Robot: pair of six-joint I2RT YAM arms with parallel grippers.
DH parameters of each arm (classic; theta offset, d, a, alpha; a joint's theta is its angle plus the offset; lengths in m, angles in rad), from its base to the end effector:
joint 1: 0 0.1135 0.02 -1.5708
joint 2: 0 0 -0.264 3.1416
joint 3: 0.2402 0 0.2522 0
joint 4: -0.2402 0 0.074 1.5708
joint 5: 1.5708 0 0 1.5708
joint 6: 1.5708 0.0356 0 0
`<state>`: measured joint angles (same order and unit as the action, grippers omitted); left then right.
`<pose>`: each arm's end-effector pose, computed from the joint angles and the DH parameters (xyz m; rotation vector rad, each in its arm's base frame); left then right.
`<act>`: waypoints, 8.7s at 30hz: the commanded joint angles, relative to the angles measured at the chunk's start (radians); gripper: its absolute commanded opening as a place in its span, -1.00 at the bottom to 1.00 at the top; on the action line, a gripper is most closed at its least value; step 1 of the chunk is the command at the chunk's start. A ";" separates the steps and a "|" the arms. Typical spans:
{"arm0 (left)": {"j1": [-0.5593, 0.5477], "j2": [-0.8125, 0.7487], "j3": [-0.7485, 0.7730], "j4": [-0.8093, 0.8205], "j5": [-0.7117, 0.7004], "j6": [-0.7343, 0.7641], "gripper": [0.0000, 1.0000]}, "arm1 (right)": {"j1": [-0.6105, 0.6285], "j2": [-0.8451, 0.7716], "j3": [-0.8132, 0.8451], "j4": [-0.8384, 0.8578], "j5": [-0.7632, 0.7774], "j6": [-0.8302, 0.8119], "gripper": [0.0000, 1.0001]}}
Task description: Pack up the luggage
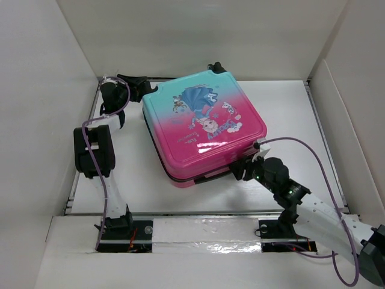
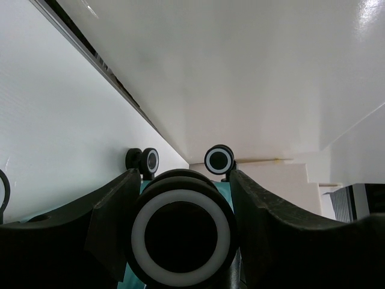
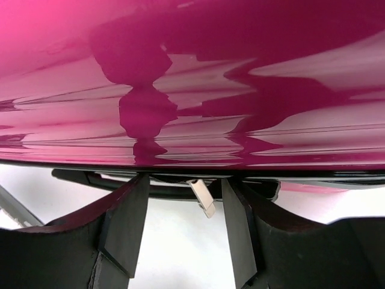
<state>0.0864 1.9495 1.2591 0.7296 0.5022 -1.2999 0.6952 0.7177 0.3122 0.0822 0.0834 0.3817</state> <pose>0.4496 0.0217 0.2532 -0.7119 1.5423 -1.3192 0.1353 0.1090 0.2108 -0.2460 1.9310 0.6483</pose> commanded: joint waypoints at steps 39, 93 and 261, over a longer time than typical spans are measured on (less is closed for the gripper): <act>0.001 0.035 0.028 0.024 0.006 0.100 -0.56 | 0.058 0.186 -0.028 0.214 0.220 0.031 -1.00; -0.751 -0.683 -0.894 0.228 -0.372 0.373 -1.00 | 0.576 0.491 0.370 0.172 -0.014 -0.015 -1.00; -1.165 -0.615 -0.659 0.474 -0.484 0.105 -1.00 | 0.458 0.324 0.128 0.466 0.093 -0.007 -1.00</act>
<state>-1.0538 1.4033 0.5491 1.0164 -0.1383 -1.1862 1.0256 1.1122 0.3935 0.4160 0.3058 0.2920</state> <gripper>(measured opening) 0.458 0.022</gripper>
